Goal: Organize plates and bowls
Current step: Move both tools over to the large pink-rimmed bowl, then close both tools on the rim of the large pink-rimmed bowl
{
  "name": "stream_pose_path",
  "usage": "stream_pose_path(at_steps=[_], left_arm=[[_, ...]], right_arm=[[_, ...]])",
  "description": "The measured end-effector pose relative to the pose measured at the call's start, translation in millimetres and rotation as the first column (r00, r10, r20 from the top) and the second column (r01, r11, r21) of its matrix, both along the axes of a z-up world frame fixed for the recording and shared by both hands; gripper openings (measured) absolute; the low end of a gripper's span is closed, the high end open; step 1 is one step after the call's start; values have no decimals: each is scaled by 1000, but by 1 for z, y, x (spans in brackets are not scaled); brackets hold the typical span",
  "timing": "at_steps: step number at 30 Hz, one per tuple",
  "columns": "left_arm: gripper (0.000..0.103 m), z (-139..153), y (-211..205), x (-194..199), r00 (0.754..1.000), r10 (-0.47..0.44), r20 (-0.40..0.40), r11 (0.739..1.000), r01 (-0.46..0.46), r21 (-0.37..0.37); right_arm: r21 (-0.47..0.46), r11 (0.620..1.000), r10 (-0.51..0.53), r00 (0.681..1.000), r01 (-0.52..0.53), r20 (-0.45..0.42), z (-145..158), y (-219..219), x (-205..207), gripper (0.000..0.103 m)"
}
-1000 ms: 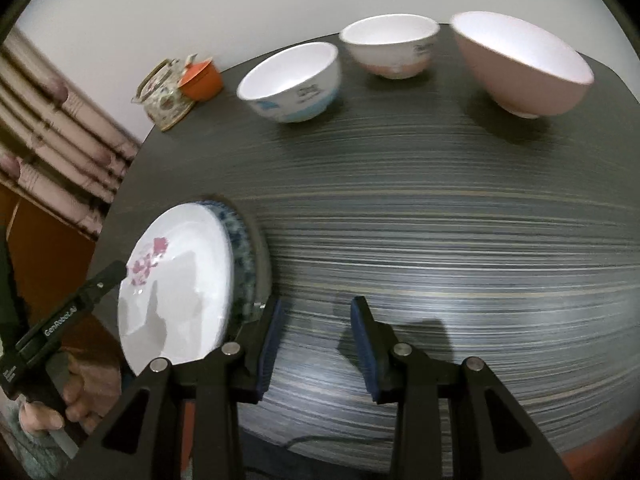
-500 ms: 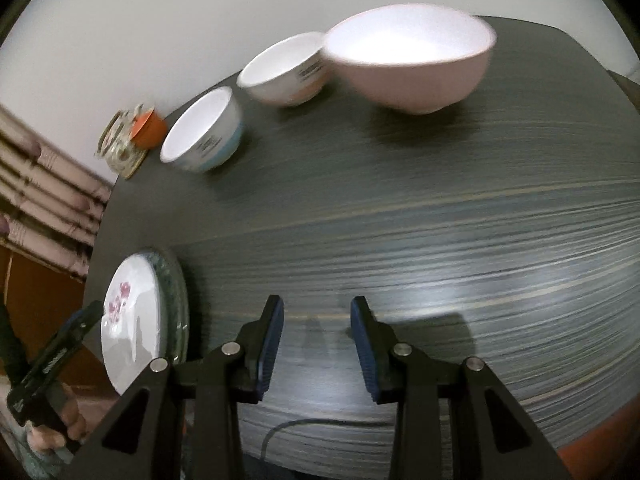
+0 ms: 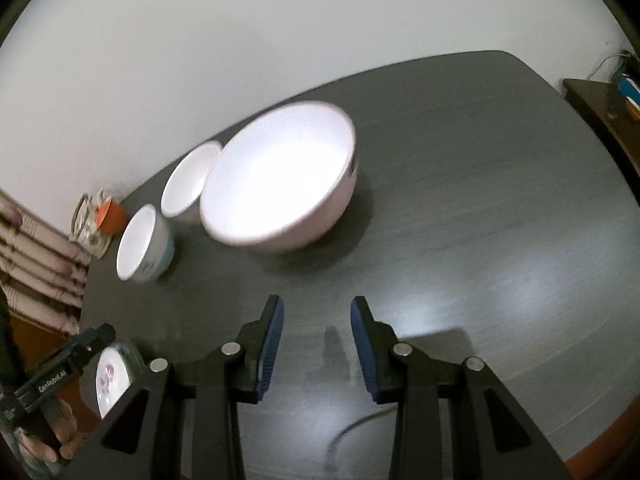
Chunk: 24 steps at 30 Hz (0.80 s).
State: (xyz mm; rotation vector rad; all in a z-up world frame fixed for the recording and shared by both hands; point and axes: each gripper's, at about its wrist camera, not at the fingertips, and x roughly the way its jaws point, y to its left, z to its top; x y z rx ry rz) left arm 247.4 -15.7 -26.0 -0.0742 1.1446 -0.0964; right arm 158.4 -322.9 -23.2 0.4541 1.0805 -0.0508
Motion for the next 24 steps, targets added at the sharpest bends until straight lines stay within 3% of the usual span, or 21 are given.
stream_pose_path(at_steps=[7,16,20,24], left_arm=[[70,4,-41,46,1000,1,-23,993,-3,-117],[69,-19,-79,96,990,-18,-137,971,-15,-239],[63,-31,-90,108,979,-11,-205,963,-45,-265],[48,-41,-96,115,974,1,-227,966,-59,-250]], right_arm=[[-25,1000,-2,1000,3,30,9,-22,46,36],[-36,999,18,999,-19,-36,-12,-26,91,36],[-27,999,23,998,-24,-55,-23,-25,104,36],[-18,1000,20,998,-21,-54,-30,-25,112,36]])
